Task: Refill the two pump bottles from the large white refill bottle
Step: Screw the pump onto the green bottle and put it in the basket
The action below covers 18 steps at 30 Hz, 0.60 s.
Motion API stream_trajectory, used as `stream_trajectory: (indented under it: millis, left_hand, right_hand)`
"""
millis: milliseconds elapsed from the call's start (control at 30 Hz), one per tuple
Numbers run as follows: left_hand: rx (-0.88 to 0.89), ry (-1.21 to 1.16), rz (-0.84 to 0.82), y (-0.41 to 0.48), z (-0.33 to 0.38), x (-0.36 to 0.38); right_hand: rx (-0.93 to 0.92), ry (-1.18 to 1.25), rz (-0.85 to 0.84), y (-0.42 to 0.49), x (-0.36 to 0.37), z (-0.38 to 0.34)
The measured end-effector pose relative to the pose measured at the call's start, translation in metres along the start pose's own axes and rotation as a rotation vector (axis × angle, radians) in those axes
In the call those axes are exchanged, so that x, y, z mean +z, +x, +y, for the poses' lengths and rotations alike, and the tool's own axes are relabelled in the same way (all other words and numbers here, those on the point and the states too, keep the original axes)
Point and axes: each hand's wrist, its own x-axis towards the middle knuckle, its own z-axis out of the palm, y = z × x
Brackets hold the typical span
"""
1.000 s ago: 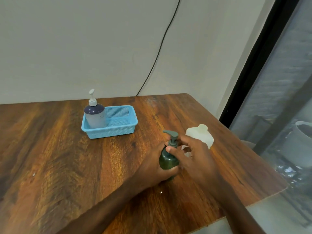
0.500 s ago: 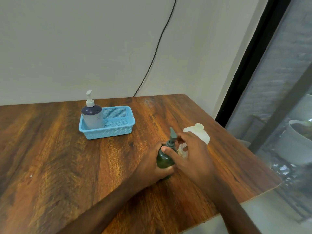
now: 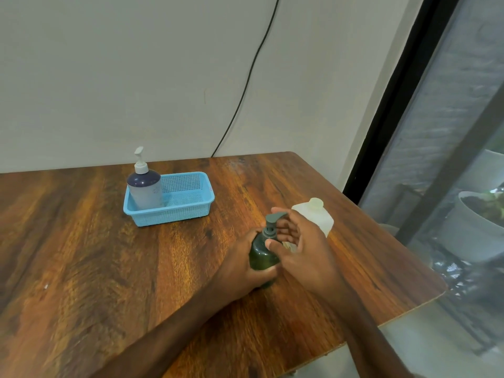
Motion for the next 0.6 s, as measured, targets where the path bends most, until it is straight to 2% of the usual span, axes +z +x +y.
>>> stream_trajectory:
  millis: [133,300,467,600]
  left_hand:
    - [-0.012,0.024,-0.01,-0.001,-0.001,0.0]
    - [0.001,0.049,-0.005,-0.001,-0.002,0.001]
    - [-0.007,0.062,0.002,-0.002,-0.004,0.0]
    - [0.011,0.075,0.015,-0.003,-0.001,0.001]
  right_hand:
    - [0.016,-0.013,0.145,0.0,0.009,-0.002]
    - [-0.01,0.024,0.103,-0.005,0.011,-0.001]
    - [-0.027,-0.04,0.238,-0.003,0.015,-0.006]
    - [-0.014,-0.042,0.125,-0.003,0.015,-0.005]
